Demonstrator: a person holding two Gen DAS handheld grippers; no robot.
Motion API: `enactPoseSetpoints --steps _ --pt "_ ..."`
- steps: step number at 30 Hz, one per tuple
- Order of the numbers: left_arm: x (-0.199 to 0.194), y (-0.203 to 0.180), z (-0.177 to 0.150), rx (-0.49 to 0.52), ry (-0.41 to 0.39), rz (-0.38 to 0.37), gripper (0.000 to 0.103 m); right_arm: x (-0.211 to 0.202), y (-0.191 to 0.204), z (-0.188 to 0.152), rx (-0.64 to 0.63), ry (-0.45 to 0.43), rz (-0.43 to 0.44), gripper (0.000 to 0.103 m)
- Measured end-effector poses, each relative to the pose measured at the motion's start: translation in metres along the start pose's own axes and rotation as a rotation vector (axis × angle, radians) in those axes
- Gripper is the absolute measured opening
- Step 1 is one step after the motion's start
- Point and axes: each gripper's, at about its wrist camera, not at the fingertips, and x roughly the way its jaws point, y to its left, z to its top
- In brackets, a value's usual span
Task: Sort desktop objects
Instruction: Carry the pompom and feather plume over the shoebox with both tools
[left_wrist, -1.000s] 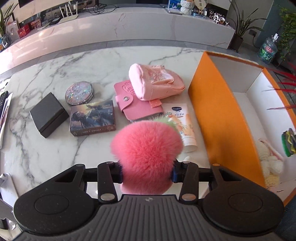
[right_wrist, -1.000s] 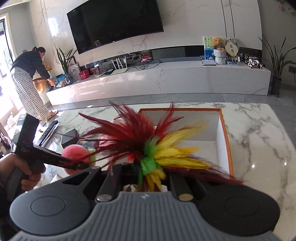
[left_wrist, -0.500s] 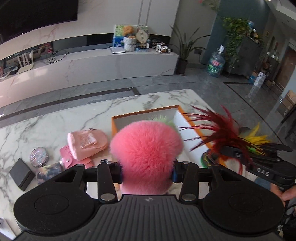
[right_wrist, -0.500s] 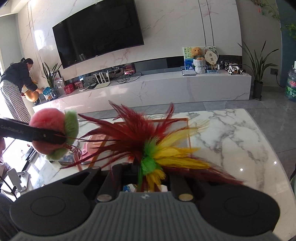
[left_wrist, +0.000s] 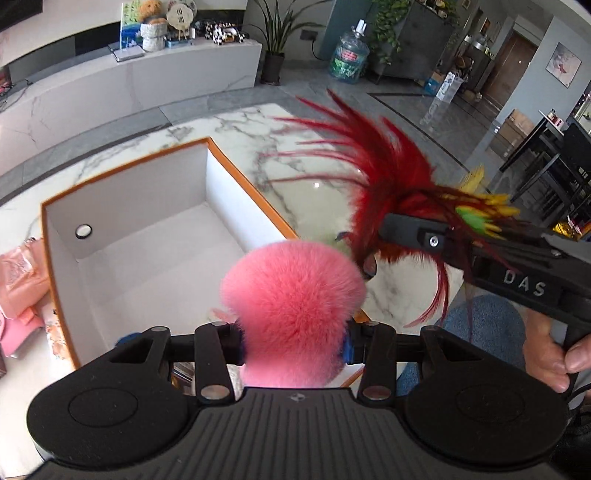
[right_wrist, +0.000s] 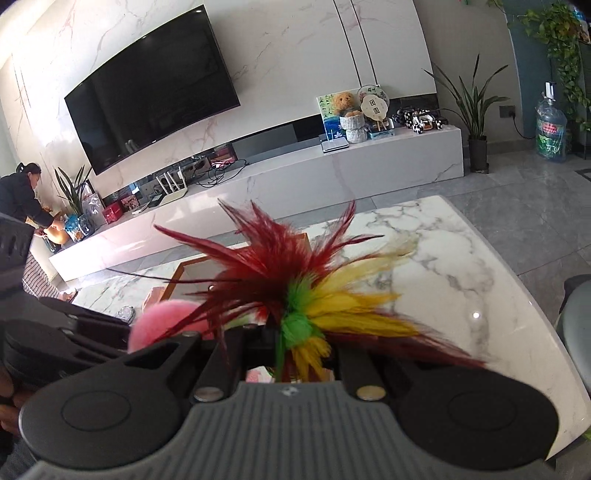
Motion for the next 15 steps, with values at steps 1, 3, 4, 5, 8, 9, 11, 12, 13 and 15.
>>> enactPoseSetpoints --steps 1,3,4,5,8,9,11,12,13,15 --pt "0.01 -0.002 -0.003 -0.001 0.021 -0.002 0.05 0.0 -0.001 -0.001 0.003 0.001 0.005 0.01" --pt "0.027 -0.001 -0.009 -0.009 0.056 -0.004 0.05 0.003 -0.002 -0.002 0.004 0.006 0.01 0.01" --pt "0.034 -0.001 -0.011 -0.01 0.069 -0.002 0.05 0.004 -0.002 -0.003 0.005 0.009 0.011 0.01" --pt "0.039 0.0 -0.012 -0.008 0.079 0.003 0.05 0.005 -0.003 -0.004 0.005 0.013 0.011 0.01" --pt "0.057 0.002 -0.016 -0.007 0.11 0.007 0.05 0.009 -0.003 -0.005 0.008 0.021 0.016 0.01" --pt "0.061 0.004 -0.017 -0.009 0.119 0.0 0.05 0.01 -0.003 -0.006 0.008 0.023 0.018 0.01" --pt "0.068 0.006 -0.018 -0.012 0.135 -0.016 0.051 0.011 -0.002 -0.007 0.004 0.029 0.023 0.01" --pt "0.07 0.008 -0.018 -0.014 0.136 -0.02 0.052 0.012 -0.002 -0.007 0.0 0.032 0.026 0.01" --pt "0.07 0.009 -0.018 -0.015 0.137 -0.019 0.053 0.013 -0.002 -0.007 -0.003 0.036 0.027 0.01" --pt "0.071 0.013 -0.019 -0.013 0.139 -0.016 0.054 0.015 -0.002 -0.008 -0.011 0.043 0.029 0.01"
